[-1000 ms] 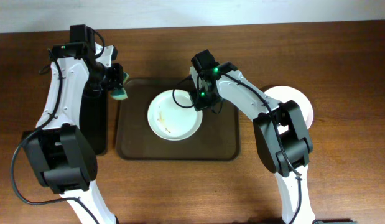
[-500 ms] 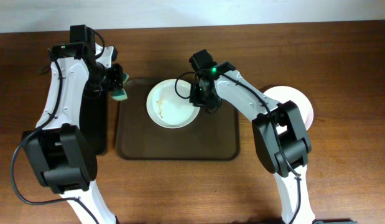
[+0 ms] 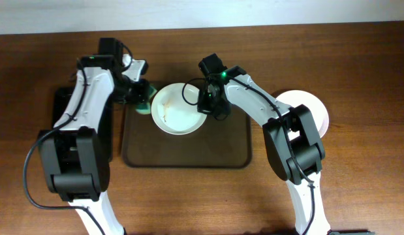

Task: Clean dirty plates on tray and stack at the side
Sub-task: 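Lower the sponge onto the held plate with the left gripper, then scrub the plate surface with the sponge, left gripper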

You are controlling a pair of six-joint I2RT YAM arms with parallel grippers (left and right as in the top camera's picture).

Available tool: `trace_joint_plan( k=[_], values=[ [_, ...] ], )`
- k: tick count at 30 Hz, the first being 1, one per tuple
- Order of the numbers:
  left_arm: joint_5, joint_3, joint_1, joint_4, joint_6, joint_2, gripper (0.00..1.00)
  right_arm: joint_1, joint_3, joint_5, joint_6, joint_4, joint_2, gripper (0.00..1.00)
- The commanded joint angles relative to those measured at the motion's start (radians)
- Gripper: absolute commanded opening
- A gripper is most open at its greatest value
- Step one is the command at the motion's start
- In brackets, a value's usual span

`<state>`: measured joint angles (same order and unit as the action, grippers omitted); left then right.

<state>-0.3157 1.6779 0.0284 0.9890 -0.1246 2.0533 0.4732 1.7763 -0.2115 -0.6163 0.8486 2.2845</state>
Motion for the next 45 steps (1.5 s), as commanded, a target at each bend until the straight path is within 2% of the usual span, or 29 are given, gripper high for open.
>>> trace_joint_plan(
  k=[1, 9, 15, 19, 24, 27, 31, 34, 38, 41, 45],
  values=[
    [-0.04, -0.065, 0.038, -0.096, -0.05, -0.004, 0.0, 0.022, -0.011, -0.008, 0.032, 0.015, 0.039, 0.04],
    [-0.04, -0.257, 0.102, -0.361, -0.095, 0.0, 0.0, 0.033, -0.011, -0.021, 0.036, 0.019, 0.039, 0.04],
    [-0.018, -0.289, 0.105, -0.407, -0.094, 0.058, 0.0, 0.034, -0.011, -0.021, 0.04, 0.018, 0.039, 0.04],
    [-0.017, -0.289, 0.105, -0.359, -0.094, 0.092, 0.0, 0.034, -0.011, -0.021, 0.04, 0.019, 0.039, 0.04],
    [-0.022, -0.289, 0.105, -0.165, -0.095, 0.092, 0.0, 0.034, -0.011, -0.021, 0.043, 0.015, 0.039, 0.04],
    [-0.049, -0.289, 0.105, -0.172, -0.148, 0.092, 0.0, 0.034, -0.011, -0.021, 0.043, 0.015, 0.039, 0.04],
    [-0.041, -0.289, 0.105, -0.343, -0.153, 0.092, 0.0, 0.037, -0.011, -0.021, 0.051, 0.014, 0.039, 0.04],
    [0.073, -0.289, 0.105, -0.524, -0.153, 0.092, 0.0, 0.037, -0.011, -0.021, 0.051, 0.014, 0.039, 0.04],
    [0.116, -0.289, 0.105, -0.642, -0.153, 0.095, 0.0, 0.037, -0.011, -0.021, 0.051, 0.012, 0.039, 0.04],
    [0.19, -0.289, 0.105, -0.613, -0.149, 0.102, 0.0, 0.037, -0.011, -0.021, 0.051, 0.011, 0.039, 0.04],
    [0.206, -0.289, 0.105, -0.426, -0.153, 0.129, 0.0, 0.037, -0.011, -0.021, 0.051, 0.01, 0.039, 0.04]
  ],
)
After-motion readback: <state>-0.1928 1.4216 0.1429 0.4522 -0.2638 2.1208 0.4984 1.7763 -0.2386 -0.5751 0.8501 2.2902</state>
